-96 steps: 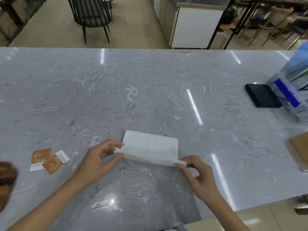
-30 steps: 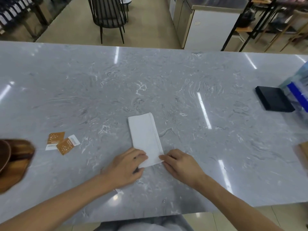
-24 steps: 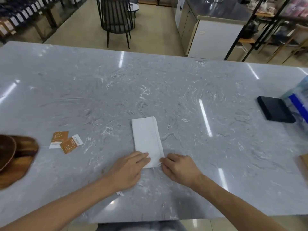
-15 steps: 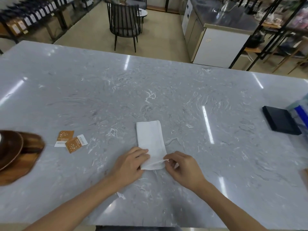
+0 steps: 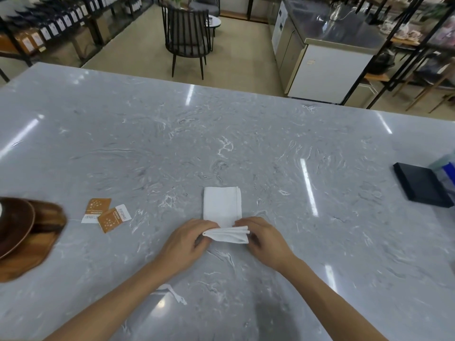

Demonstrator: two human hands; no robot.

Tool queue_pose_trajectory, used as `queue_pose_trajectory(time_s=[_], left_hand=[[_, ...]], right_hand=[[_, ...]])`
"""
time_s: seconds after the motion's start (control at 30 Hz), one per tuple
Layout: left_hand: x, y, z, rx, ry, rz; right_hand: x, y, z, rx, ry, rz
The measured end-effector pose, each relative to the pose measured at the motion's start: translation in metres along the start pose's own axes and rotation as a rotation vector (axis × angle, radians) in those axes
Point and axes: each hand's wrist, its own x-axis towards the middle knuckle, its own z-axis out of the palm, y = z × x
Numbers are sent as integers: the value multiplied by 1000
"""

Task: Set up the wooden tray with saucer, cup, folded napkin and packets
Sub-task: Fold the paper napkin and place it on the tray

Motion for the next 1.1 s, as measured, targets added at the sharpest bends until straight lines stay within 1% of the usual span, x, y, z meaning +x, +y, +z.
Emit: queue_pose_trajectory(time_s=[0.07, 0.1, 0.17, 0.23, 0.3, 0.4, 0.5, 0.6, 0.77, 0.97, 1.1], left_hand=[[5, -3, 0, -43, 37, -38], [9, -4, 0, -63, 43, -91], [20, -7, 1, -110, 51, -218], [33, -11, 2, -143, 103, -314], [45, -15, 2, -138, 154, -381], [60, -22, 5, -110, 185, -437], [70, -25, 12, -30, 229, -426], [74, -24, 18, 58, 247, -390], [80, -28, 19, 70, 291, -441], [88, -34, 16, 142, 277, -478], [88, -35, 17, 233, 270, -451]], right_hand=[[8, -2, -1, 66, 8, 7], [12, -3, -1, 110, 22, 24], [21, -5, -1, 169, 67, 106], [32, -5, 0, 184, 106, 204], [42, -4, 2, 237, 119, 311], [53, -2, 7, 309, 152, 429], [58, 0, 11, 332, 185, 495], [57, 0, 14, 325, 230, 511], [53, -1, 19, 321, 295, 502], [64, 0, 18, 298, 300, 587], [69, 0, 17, 300, 296, 606]])
